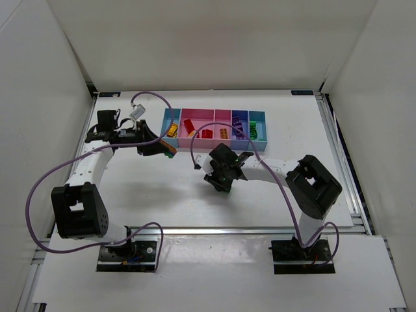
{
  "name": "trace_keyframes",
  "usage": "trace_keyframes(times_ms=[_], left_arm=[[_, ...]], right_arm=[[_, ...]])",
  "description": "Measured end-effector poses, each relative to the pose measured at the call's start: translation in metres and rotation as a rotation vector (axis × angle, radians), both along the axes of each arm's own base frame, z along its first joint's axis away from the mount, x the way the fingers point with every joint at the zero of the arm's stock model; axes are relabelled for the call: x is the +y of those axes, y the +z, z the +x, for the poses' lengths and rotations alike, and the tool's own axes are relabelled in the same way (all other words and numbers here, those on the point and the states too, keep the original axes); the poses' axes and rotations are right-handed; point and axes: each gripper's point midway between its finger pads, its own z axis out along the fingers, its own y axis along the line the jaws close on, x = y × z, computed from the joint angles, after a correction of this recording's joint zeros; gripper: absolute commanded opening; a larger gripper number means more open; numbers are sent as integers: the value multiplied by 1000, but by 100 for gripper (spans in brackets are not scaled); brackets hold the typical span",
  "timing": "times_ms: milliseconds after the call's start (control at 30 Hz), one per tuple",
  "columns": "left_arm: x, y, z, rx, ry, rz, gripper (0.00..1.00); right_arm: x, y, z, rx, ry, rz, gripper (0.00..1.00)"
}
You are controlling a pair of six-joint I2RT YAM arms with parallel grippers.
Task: Sort the legos into containers by color
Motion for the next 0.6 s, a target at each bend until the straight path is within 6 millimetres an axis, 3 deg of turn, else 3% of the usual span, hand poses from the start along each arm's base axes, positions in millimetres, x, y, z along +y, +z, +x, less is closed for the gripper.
trace_keyframes(times_ms=[133,333,433,533,600], left_arm=[[0,-2,0,6,0,0,19],[0,-3,0,12,-1,-1,19],[0,-5,2,23,-3,-5,19],[0,-6,6,31,-3,-5,19],[-1,-5,9,28,-6,-4,19]], right_arm=[[0,0,5,-23,-8,-6,6],[-6,14,13,7,-55,-17,0],[2,57,41,13,-140,77,0],[7,131,88,-62,-256,248,0],[-1,177,115,-117,-335,345,0]])
